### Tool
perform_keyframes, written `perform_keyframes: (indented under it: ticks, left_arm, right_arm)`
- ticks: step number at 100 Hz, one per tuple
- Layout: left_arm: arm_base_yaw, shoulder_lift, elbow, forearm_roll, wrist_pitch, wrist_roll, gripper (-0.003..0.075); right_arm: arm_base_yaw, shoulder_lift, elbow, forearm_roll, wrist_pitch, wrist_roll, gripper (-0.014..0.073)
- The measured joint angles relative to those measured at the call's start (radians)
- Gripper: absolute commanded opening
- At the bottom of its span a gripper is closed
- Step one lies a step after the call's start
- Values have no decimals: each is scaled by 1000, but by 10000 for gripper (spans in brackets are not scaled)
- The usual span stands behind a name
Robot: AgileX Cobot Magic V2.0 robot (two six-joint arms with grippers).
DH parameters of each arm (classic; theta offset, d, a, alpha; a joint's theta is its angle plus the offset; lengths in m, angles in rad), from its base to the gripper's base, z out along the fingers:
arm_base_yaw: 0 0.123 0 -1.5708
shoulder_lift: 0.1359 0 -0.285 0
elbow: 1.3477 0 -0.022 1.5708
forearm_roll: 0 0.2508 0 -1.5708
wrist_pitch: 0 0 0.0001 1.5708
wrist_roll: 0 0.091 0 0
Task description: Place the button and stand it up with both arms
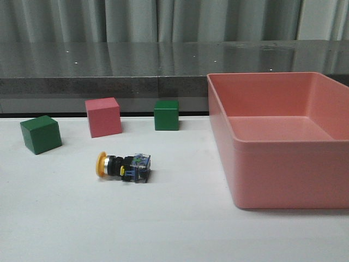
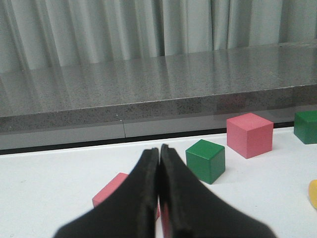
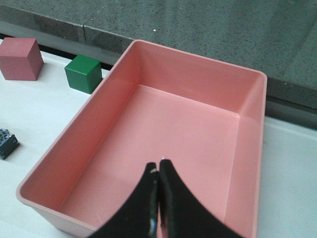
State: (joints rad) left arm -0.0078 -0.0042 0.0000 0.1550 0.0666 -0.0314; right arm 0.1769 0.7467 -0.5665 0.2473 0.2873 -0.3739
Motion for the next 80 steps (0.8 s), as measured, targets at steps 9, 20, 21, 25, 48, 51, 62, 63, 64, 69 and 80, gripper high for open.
perform_keyframes:
  ticks: [9,20,21,25,48,51,62,63,64,69,80]
  left_arm:
    - [0,0,0,0,0,0,-20]
    - [0,0,0,0,0,0,-20]
    - [0,0,0,0,0,0,-20]
    - [0,0,0,0,0,0,-19]
    - [0,0,-3,-216,-54,0,-19]
    - [0,0,-9,-246,-39,0,-20]
    - [0,27,-81,-303,68,-2,-20]
    - [0,32,-96,-304,75,-2,-20]
    - [0,43,-105,-305,87,-2,-20]
    - [0,89,-163,-311,123,-2,-20]
    - [-18,230,-300,-315,161,-2,-20]
  right_arm:
    - [0,-60,44,2,-25,0,-113]
    - [0,-118,90,5,-81,0,-113]
    - [0,-124,93,5,-88,0,-113]
    - [0,-136,106,5,-104,0,-113]
    - [0,-151,123,7,-144,0,-113]
    - [0,-151,123,7,-146,0,-113]
    - [0,-151,123,7,-148,0,-113]
    - [0,-151,123,7,-149,0,-113]
    - [0,-151,123,7,-149,0,-113]
    - [0,-151,123,7,-149,0,-113]
    - [0,-151,123,7,-149,0,-113]
